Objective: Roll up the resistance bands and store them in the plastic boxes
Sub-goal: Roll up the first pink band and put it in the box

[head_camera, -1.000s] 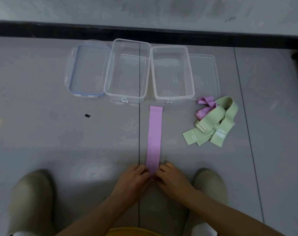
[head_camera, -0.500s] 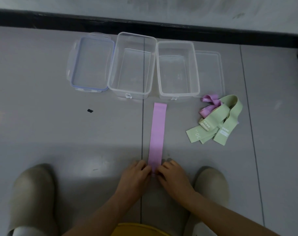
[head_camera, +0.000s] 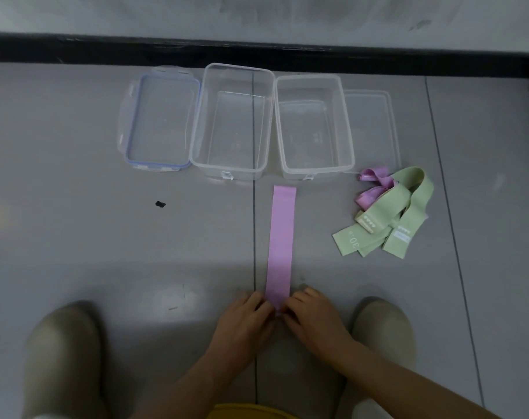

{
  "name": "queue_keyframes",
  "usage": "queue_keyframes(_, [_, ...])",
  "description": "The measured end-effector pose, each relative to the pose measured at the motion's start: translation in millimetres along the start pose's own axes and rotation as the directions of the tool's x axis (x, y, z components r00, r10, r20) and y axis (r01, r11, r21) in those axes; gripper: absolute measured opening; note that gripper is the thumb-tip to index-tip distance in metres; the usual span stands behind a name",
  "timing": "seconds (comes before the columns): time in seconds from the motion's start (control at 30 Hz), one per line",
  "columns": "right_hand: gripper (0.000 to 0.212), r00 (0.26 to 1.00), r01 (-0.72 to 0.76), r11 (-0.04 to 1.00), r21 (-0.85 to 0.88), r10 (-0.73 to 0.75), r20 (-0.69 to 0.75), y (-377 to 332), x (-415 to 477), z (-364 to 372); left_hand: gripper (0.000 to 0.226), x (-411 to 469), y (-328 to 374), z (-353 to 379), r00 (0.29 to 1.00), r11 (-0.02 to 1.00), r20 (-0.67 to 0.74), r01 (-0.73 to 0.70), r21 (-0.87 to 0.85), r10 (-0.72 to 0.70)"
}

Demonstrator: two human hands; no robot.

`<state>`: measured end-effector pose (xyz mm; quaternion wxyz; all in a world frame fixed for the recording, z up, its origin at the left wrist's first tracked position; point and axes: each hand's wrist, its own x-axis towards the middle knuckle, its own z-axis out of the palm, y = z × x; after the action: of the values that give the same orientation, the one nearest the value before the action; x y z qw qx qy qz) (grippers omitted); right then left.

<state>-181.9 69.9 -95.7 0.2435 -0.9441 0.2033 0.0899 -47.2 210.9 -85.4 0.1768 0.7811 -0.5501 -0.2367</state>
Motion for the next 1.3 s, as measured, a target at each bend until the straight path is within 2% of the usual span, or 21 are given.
queue_keyframes(0.1, [0.020,1.000,-0.009,1.000,0.013,0.009,0.004,0.8,-0.1,0.0,0.007,2.2,-3.1,3.3,1.000,1.000,-0.014,0.000,0.001,0.000])
queue_keyframes(0.33, [0.007,0.998,-0.060,0.990,0.131,0.060,0.006,-3.4,4.6,-8.4,0.012,12.8,-0.9,1.4,0.999,0.998,-0.018,0.037,0.046,-0.036])
queue_keyframes(0.4, [0.008,0.999,-0.044,0.993,0.107,0.044,-0.005,-3.0,5.1,-7.3,0.010,16.4,-0.7,-0.7,0.999,0.998,-0.010,0.038,0.056,-0.038])
queue_keyframes(0.53, [0.023,0.999,-0.048,0.996,0.072,0.048,0.000,-3.1,3.4,-5.3,0.009,17.8,-0.7,-2.3,0.999,0.997,-0.007,0.036,0.063,-0.035])
queue_keyframes(0.67, [0.015,1.000,-0.025,0.999,0.038,0.026,-0.013,-1.8,4.5,-6.5,0.011,20.3,1.3,-6.2,0.998,0.998,-0.056,0.013,0.059,-0.010])
queue_keyframes(0.9, [0.029,0.998,0.061,0.997,-0.054,-0.063,-0.027,-0.1,2.6,-2.6,0.010,18.2,0.9,-1.4,0.995,0.996,-0.099,0.013,0.087,-0.004])
queue_keyframes(1.0, [0.025,0.998,0.035,0.999,-0.033,-0.037,-0.053,-2.7,5.1,-3.4,0.011,16.5,0.5,-0.8,0.990,0.995,-0.136,-0.006,0.096,0.019])
queue_keyframes(1.17, [0.018,0.998,0.007,1.000,-0.002,-0.007,-0.060,-0.3,5.9,-1.0,0.016,13.5,-8.3,0.2,0.996,0.994,-0.082,-0.033,0.107,0.041])
queue_keyframes(1.3, [0.013,0.997,-0.034,0.999,-0.006,0.034,-0.067,-1.6,8.5,-0.4,0.020,18.5,-5.8,0.2,0.995,0.995,-0.100,0.004,0.103,0.006])
